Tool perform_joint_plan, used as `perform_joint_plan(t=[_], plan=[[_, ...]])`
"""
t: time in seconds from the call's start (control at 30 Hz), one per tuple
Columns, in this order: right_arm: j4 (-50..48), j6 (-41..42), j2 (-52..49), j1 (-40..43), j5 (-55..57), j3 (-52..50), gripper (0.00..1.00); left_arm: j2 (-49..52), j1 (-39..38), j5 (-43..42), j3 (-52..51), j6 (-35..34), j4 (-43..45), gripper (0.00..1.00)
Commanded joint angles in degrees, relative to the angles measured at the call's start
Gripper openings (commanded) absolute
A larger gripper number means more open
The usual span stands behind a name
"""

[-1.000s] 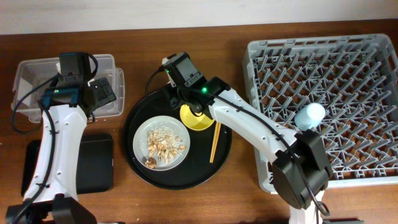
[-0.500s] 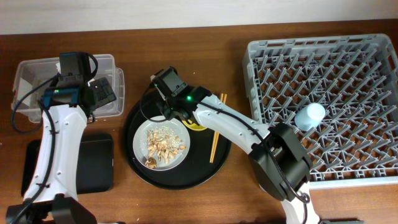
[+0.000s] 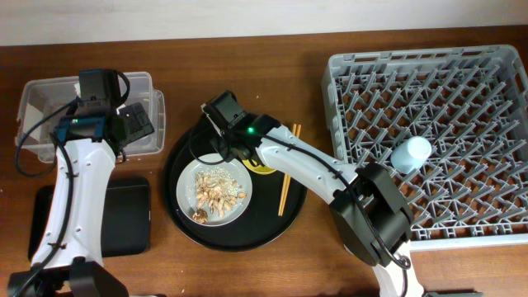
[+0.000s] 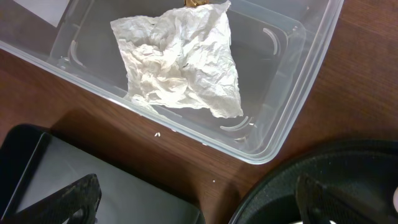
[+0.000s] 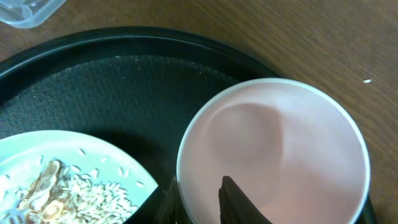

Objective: Sort waste into correct bins and load items into the dishwasher rack
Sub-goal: 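Reach the right gripper to the pink cup and grasp it, then carry the pink cup to the rack and place it upside down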

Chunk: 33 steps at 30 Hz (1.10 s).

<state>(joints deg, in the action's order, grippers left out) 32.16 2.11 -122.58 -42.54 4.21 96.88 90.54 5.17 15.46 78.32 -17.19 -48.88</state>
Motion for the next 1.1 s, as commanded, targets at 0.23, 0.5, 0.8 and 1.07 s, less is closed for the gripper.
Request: perform_joint_plan(t=[0.23, 0.5, 0.8, 1.07], plan=[[18.47, 2.84, 4.11, 0.98, -1.64, 23.47, 0.04, -0.61, -0.11, 0.42, 0.26, -0.59, -0.04, 0.99], [21.09, -3.48, -8.17, 2.62, -3.54, 26.03, 0.45, -0.61, -0.11, 0.39, 0.26, -0.59, -0.04, 0.99], [25.33, -7.89, -13.81, 1.99, -0.52, 26.01, 0.44, -0.61, -0.11, 0.42, 0.26, -0.57, -0.04, 0.99], [25.46, -5.66, -14.38, 0.83, 0.04, 26.49, 0.11, -0.61, -0.11, 0.42, 0.26, -0.59, -0.07, 0.99]])
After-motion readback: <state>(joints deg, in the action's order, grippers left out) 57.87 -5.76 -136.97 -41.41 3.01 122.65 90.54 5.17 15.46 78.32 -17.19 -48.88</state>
